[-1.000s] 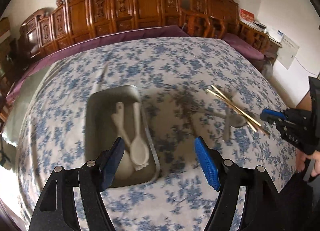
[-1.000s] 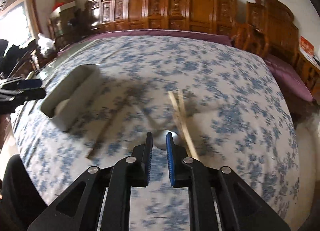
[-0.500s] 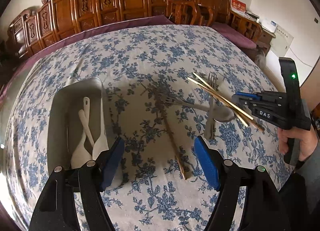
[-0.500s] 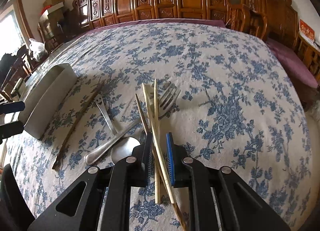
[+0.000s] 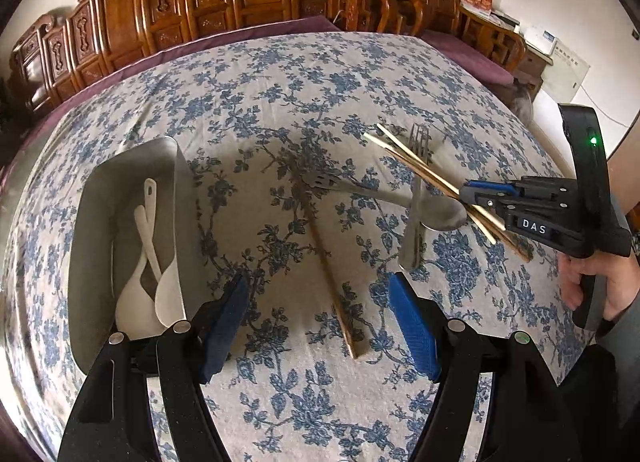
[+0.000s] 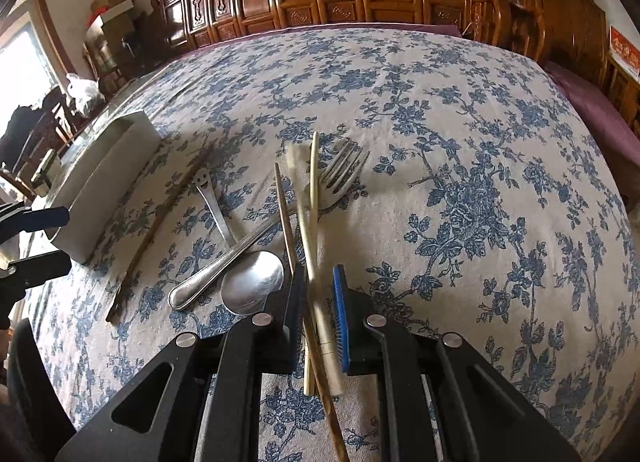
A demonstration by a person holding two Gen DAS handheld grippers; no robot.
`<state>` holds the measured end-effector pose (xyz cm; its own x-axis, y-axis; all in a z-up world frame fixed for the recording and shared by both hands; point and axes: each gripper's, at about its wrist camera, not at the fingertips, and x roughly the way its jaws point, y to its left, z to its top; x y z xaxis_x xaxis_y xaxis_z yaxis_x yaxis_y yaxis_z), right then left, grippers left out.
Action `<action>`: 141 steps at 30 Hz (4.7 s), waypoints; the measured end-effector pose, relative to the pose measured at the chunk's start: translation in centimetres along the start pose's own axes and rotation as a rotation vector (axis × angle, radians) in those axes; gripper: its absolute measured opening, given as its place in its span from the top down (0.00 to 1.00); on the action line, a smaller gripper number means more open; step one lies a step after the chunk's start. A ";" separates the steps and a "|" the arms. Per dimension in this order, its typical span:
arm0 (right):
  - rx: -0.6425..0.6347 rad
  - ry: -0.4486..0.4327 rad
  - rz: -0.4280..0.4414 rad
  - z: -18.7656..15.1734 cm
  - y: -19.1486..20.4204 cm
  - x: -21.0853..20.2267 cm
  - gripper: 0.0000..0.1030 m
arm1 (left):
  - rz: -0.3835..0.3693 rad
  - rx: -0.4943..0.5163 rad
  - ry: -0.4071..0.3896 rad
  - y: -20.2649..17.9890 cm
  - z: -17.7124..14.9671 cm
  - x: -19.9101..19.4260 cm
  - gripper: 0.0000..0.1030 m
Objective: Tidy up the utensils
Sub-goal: 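Close the right tool on the wooden chopsticks in the pile, then grasp a single wooden chopstick from the cloth with the left tool, then carry the chopsticks over the grey tray with both tools, then open the left tool over the tray while the right tool releases its chopsticks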
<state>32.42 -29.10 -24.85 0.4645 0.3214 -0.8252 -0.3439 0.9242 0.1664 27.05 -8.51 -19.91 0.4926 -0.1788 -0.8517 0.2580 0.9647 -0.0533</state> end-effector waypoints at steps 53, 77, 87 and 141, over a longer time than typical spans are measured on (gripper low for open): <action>0.031 -0.097 -0.029 -0.3 0.8 -2.8 0.94 | 0.065 -0.015 0.084 0.0 1.2 4.9 0.96; -0.087 -0.179 0.055 2.2 11.2 -7.4 0.94 | 0.108 -0.001 -0.061 4.7 2.4 -3.8 0.96; -0.110 -0.167 0.091 2.8 15.1 -6.5 0.94 | 0.148 -0.040 -0.049 10.0 2.3 -4.1 0.96; -0.107 0.000 0.158 6.7 27.3 3.4 0.94 | 0.179 -0.143 -0.048 19.5 -1.6 -5.6 0.94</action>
<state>30.09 -1.37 -19.52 0.3982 0.4611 -0.7930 -0.4973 0.8349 0.2357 27.99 11.63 -16.99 0.5594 -0.0084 -0.8288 0.0444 0.9988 0.0198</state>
